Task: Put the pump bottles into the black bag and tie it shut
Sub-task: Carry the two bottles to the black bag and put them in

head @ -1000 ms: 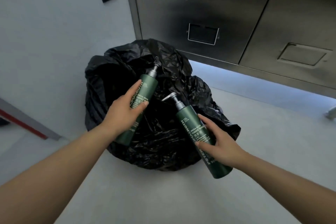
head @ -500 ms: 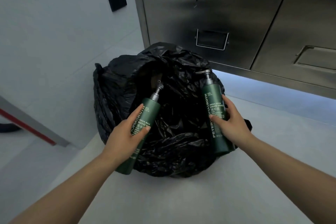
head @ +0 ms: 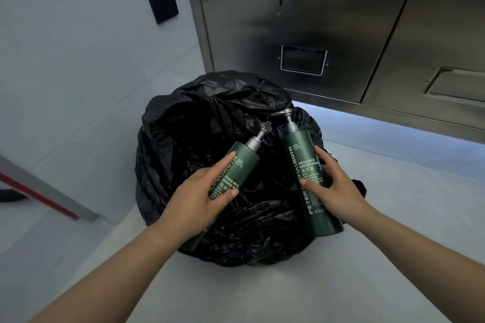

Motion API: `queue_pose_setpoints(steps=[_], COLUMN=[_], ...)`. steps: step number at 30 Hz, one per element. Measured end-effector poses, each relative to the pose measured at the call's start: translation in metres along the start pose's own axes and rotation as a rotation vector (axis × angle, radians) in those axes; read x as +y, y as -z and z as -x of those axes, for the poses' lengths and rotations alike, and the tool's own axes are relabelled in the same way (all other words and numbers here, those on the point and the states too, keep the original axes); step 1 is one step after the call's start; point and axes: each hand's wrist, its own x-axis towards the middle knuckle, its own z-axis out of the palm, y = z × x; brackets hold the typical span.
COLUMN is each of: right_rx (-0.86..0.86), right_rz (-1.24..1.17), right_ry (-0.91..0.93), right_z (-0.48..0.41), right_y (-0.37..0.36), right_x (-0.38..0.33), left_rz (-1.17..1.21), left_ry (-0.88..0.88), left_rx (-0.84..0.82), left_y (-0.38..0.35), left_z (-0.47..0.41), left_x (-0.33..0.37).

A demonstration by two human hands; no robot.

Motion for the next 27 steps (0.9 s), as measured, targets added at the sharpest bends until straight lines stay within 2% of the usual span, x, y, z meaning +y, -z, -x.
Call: queue_pose_setpoints(steps=[6,13,17,20,24,27], right_rx=[0.115,0.125,0.086,0.066,0.031,0.011], right_rz=[-0.066,-0.098,-0.083,-0.068,-0.052,-0.037], right_ry=[0.001,-0.003,0.01,0.016,-0.002,-0.02], right_z=[-0.004,-0.003,0.001,0.005,0.011,0.021], right_y=[0.026,0.028,0.023,0.02,0.015,0.009], right_x=[-0.006,-0.009,-0.008,-0.005,-0.002,0.001], left_rz=[-0.267,-0.514,-0.43,-0.4,-0.457,-0.533], left_ry=[-0.12,-0.087,-0.053,-0.105,-0.182,-0.107], left_rx=[-0.097,-0.075,-0.055,0.0,0.137,0.112], left_y=[-0.017,-0.037,-0.038,-0.025,-0.003,0.001], left_z=[-0.029,-0.048,-0.036,-0.024,-0.026,-0.04], left_x=[0.012,0.005,0.002,0.003,0.006,0.002])
